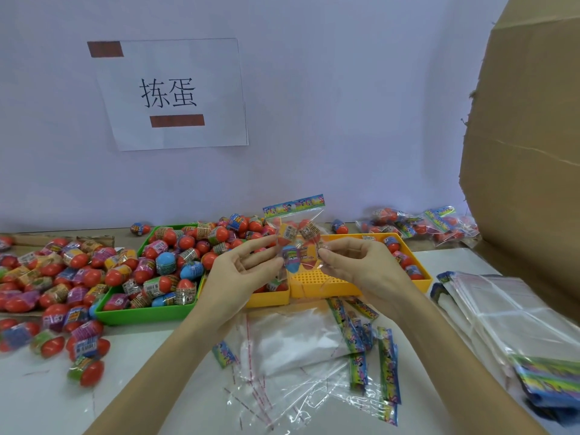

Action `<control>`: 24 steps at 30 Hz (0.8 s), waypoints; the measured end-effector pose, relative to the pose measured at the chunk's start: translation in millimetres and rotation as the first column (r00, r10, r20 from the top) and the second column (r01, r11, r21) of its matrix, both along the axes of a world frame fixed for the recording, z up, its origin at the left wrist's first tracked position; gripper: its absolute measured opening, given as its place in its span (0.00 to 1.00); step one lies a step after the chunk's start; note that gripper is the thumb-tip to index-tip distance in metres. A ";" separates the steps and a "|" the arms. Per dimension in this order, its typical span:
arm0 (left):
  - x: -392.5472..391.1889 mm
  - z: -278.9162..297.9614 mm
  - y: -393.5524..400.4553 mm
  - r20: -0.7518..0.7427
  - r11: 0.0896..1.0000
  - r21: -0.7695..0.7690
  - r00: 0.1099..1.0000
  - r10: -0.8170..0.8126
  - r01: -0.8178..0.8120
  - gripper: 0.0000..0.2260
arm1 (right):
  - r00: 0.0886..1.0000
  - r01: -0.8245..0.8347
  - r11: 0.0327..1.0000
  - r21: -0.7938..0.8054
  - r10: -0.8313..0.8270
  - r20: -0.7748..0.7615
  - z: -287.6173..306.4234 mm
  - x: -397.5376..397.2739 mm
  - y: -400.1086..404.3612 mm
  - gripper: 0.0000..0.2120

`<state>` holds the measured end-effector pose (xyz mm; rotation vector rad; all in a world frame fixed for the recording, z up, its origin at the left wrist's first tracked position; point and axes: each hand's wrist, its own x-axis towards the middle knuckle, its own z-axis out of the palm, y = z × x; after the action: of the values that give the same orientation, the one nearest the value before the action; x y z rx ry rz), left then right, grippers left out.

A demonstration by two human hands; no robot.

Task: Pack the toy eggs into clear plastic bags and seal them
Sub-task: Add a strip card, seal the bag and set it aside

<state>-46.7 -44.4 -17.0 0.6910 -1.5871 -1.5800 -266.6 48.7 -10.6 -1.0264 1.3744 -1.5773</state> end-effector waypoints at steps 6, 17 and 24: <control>-3.8 -7.1 1.2 0.017 0.991 -0.071 0.994 0.111 -0.110 0.18 | 0.996 -0.044 0.997 0.060 0.039 0.080 -0.2 -1.7 0.6 0.09; -6.6 -15.0 2.0 0.099 0.958 -0.236 0.977 0.191 -0.163 0.08 | 0.864 0.435 0.900 -0.023 -0.410 0.294 2.9 -41.9 3.2 0.10; -9.3 -20.2 0.4 0.184 0.934 -0.334 0.963 0.199 -0.129 0.09 | 0.719 0.567 0.812 -0.135 -0.408 0.563 -1.3 -62.3 0.4 0.25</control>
<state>-56.0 -44.0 -37.2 0.8117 -1.8381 -1.1199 -328.9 49.1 -11.9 -0.3256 1.0895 -2.3162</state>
